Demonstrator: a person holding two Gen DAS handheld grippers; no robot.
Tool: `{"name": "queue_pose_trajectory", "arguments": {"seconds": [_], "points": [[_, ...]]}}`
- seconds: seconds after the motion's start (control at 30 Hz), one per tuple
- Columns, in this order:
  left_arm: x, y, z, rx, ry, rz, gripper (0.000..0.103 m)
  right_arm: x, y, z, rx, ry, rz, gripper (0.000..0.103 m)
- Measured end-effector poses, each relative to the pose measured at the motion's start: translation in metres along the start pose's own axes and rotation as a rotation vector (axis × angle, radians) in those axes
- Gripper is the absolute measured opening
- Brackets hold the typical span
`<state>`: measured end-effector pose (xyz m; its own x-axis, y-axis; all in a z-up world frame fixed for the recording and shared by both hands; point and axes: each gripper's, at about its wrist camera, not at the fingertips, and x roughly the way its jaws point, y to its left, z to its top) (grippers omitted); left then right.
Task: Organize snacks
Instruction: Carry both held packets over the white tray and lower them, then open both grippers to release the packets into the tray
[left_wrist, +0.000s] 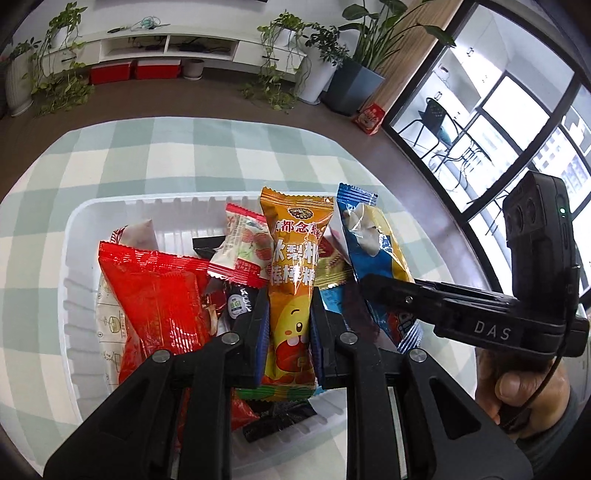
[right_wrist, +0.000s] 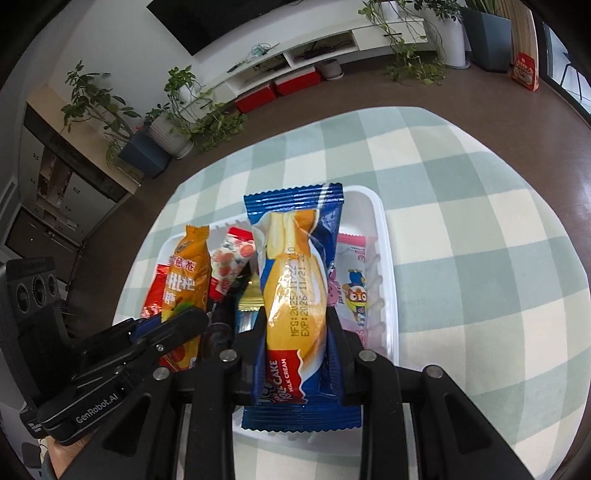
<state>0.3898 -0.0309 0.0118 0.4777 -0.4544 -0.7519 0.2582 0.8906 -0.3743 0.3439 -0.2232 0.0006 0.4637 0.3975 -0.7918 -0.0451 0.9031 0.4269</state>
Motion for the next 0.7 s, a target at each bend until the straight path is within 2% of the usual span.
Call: {"name": "queue_pose_trajectory", "arguments": {"seconds": [0.37,0.53,0.63,0.67,0.7], "points": [[0.009,0.003,0.001,0.006,0.002,0.025,0.020,0.017,-0.002,0.000,-0.025,0.017,-0.018,0.033],[0.009,-0.001,0.000,0.016,0.006,0.034,0.021,0.017,-0.003,0.000,-0.020,0.015,-0.020,0.040],[0.006,-0.001,-0.001,0.016,-0.001,0.035,0.030,0.018,-0.006,-0.001,-0.019,0.020,-0.025,0.049],[0.006,-0.002,0.000,0.017,-0.004,0.033,0.036,0.019,-0.008,-0.001,-0.016,0.023,-0.025,0.052],[0.005,-0.003,0.000,0.018,-0.008,0.030,0.049,0.019,-0.009,-0.002,-0.014,0.024,-0.026,0.053]]}}
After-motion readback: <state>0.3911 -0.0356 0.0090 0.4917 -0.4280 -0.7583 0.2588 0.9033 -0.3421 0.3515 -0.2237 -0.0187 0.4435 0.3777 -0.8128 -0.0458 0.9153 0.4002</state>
